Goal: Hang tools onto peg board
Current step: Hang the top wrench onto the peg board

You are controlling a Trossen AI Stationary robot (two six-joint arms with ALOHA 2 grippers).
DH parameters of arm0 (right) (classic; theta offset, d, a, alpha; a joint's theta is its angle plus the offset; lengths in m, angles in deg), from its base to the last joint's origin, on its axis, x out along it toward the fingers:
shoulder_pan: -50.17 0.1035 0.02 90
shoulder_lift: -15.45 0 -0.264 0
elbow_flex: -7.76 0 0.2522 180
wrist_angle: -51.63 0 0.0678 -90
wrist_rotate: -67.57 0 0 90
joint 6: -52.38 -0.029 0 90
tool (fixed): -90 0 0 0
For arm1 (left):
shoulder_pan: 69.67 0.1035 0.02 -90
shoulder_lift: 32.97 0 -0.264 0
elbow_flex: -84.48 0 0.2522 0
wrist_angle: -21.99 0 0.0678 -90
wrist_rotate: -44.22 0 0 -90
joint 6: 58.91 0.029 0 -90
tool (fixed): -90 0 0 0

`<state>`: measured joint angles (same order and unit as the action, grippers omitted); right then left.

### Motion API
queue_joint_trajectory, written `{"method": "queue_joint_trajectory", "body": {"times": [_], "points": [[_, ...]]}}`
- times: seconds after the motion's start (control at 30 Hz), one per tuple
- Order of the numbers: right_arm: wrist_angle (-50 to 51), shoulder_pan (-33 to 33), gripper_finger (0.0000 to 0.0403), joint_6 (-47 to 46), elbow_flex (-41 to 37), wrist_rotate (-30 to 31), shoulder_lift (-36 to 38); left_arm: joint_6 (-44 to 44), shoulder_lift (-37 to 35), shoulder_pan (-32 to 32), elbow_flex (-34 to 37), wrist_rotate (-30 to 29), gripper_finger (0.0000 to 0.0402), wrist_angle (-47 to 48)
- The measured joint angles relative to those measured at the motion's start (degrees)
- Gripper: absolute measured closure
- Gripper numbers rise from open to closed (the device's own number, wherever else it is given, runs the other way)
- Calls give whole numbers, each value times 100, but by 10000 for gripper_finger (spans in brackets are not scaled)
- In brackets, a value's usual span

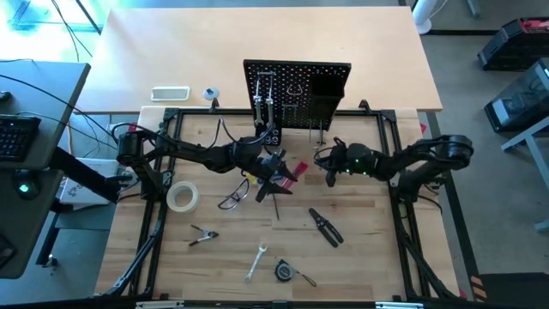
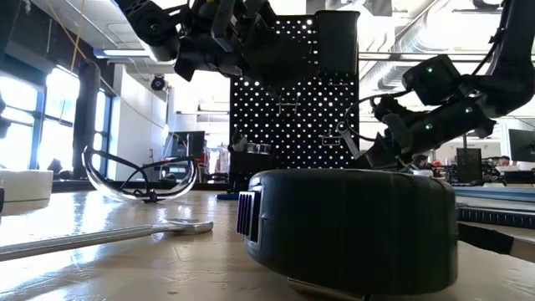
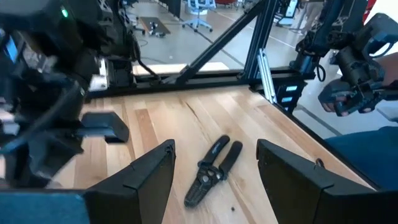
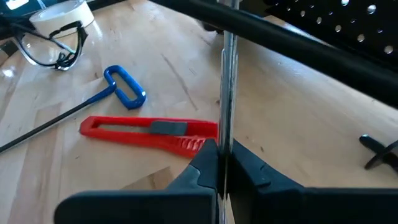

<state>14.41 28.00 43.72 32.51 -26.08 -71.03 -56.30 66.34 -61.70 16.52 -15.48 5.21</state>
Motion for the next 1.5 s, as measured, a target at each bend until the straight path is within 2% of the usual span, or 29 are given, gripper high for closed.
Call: {"method": "queue_joint_trajectory", "body": {"times": [1.07,1.5], "points": [[-65,-1307,398,466,-152,-1053,7,212,0,-7,0,-197,183,288],[400,-1423,397,760,306,-1131,7,212,0,-7,0,-227,183,284]]}}
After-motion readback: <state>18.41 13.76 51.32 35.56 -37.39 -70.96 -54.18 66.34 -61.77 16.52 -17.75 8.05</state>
